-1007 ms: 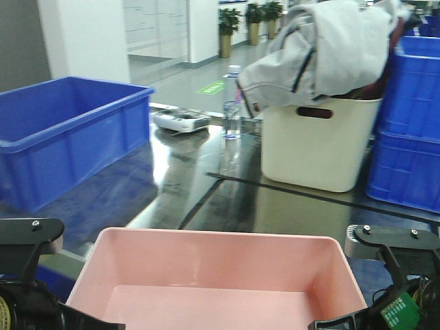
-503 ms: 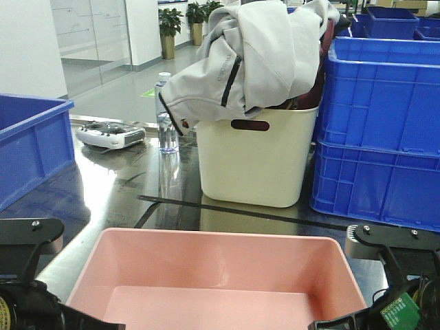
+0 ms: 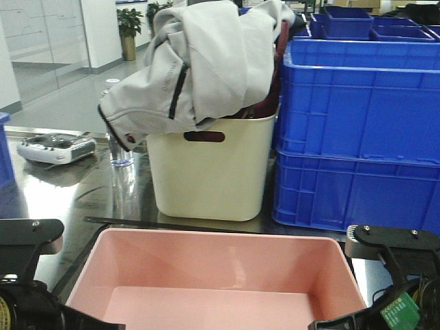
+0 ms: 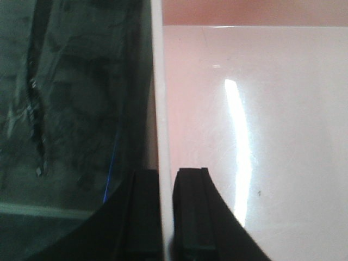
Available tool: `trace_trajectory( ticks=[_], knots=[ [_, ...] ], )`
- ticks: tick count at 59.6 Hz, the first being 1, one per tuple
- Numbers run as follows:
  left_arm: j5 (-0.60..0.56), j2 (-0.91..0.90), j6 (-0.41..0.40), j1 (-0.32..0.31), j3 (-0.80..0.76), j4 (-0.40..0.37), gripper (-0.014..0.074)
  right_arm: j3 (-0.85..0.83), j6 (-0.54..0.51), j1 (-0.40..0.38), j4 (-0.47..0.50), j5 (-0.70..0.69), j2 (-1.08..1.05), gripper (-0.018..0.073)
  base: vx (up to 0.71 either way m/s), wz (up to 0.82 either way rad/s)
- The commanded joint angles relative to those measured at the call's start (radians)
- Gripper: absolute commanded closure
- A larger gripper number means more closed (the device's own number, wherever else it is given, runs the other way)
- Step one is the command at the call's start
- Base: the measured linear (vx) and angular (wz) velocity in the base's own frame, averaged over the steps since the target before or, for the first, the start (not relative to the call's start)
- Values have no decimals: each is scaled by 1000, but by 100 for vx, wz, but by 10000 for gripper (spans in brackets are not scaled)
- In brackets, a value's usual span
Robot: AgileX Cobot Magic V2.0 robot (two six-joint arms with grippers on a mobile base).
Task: Grab pink bin and stack on right shelf
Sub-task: 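Carry the pink bin up to the table beside the blue crates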
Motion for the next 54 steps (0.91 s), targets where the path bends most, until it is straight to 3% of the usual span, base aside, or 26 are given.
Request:
trace_trajectory(
  ticks=[1,54],
  knots=[
    [5,-30,-6,1,-26,77,534,-28,-3,-8,-97,15,-19,565,9,-21],
    [5,-30,-6,1,-26,77,534,-28,-3,-8,-103,7,-19,565,2,-7]
  ],
)
